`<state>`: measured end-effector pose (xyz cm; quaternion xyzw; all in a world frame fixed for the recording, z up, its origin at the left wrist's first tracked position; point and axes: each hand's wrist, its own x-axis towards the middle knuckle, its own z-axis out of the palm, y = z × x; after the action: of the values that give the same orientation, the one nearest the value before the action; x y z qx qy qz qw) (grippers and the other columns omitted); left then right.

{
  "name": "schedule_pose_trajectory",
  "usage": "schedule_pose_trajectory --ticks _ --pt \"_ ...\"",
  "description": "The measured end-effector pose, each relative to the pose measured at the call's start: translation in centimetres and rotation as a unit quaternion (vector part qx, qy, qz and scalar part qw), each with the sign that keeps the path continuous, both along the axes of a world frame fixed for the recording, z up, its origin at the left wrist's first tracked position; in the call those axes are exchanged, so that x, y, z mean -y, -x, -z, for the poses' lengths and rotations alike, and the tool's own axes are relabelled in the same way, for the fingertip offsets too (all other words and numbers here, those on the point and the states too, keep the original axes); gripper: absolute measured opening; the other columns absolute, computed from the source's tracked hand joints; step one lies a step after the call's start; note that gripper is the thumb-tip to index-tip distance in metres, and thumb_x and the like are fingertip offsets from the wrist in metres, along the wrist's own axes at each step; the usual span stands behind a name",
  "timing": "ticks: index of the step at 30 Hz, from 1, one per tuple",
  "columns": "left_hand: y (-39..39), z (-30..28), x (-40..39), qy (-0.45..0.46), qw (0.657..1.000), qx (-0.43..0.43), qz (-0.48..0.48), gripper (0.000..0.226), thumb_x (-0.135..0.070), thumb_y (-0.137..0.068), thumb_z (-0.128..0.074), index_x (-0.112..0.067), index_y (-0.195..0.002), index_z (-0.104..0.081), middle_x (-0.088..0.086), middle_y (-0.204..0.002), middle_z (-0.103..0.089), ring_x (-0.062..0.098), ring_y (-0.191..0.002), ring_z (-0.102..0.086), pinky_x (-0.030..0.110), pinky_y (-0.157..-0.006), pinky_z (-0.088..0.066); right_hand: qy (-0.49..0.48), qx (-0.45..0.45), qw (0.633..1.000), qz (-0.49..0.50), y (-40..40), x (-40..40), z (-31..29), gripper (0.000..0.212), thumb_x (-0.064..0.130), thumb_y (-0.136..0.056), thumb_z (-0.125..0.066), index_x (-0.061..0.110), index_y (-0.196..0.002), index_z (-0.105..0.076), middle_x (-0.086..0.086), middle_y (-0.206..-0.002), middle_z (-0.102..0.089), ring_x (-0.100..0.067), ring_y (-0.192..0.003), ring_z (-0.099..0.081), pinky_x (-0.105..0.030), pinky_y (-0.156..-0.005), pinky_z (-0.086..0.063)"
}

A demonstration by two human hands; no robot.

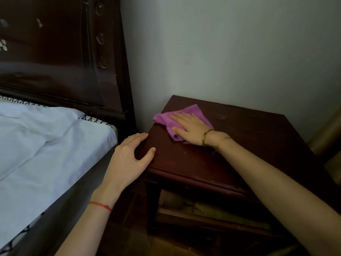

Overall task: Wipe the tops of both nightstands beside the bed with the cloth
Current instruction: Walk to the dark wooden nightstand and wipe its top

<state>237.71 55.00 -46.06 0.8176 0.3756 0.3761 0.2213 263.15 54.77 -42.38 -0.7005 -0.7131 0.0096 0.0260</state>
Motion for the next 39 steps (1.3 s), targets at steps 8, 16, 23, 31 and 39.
schedule_pose_trajectory --ticks 8,16,23,31,39 --pt "0.0 0.4 -0.6 0.038 0.998 0.037 0.024 0.051 -0.039 -0.084 -0.071 -0.026 -0.132 -0.059 -0.013 -0.132 -0.056 -0.003 -0.123 -0.048 -0.001 -0.098 -0.028 0.002 -0.02 1.0 0.009 -3.7 -1.0 -0.4 0.06 0.051 -0.098 -0.026 0.027 -0.151 -0.013 0.004 -0.159 -0.012 -0.013 -0.145 -0.011 -0.033 -0.116 0.001" --pt "0.0 0.3 -0.8 0.047 0.997 0.044 0.039 0.057 -0.046 -0.081 -0.067 -0.027 -0.134 -0.057 -0.024 -0.13 -0.049 -0.007 -0.128 -0.04 -0.001 -0.099 -0.025 0.007 0.002 1.0 0.024 -1.0 -7.6 -0.4 0.058 0.05 -0.099 -0.023 0.025 -0.151 -0.014 0.001 -0.159 -0.012 -0.019 -0.146 -0.01 -0.04 -0.118 -0.002" --pt "-0.1 0.8 -1.1 0.046 0.996 0.054 0.049 0.061 -0.051 -0.08 -0.063 -0.028 -0.135 -0.056 -0.031 -0.132 -0.046 -0.008 -0.131 -0.039 0.007 -0.106 -0.028 -0.008 -0.02 0.999 -0.024 -3.3 -5.9 -0.5 0.058 0.048 -0.099 -0.028 0.025 -0.15 -0.017 0.002 -0.158 -0.016 -0.015 -0.144 -0.015 -0.034 -0.116 -0.003" --pt "0.0 0.9 -1.2 0.051 0.996 0.047 0.05 0.064 -0.058 -0.081 -0.058 -0.031 -0.139 -0.052 -0.022 -0.137 -0.049 -0.008 -0.128 -0.041 0.01 -0.106 -0.032 0.011 0.004 0.997 0.079 -3.5 -14.5 -0.5 0.059 0.049 -0.098 -0.027 0.022 -0.15 -0.02 -0.002 -0.158 -0.018 -0.022 -0.145 -0.016 -0.042 -0.117 -0.008" --pt "0.0 0.9 -1.0 0.057 0.995 0.06 0.056 0.06 -0.05 -0.083 -0.063 -0.028 -0.138 -0.053 -0.021 -0.135 -0.051 -0.009 -0.125 -0.044 0.008 -0.103 -0.034 -0.017 -0.013 0.998 0.055 -5.8 -11.0 -0.5 0.058 0.047 -0.099 -0.029 0.023 -0.151 -0.019 -0.002 -0.158 -0.019 -0.02 -0.144 -0.019 -0.037 -0.117 -0.012"
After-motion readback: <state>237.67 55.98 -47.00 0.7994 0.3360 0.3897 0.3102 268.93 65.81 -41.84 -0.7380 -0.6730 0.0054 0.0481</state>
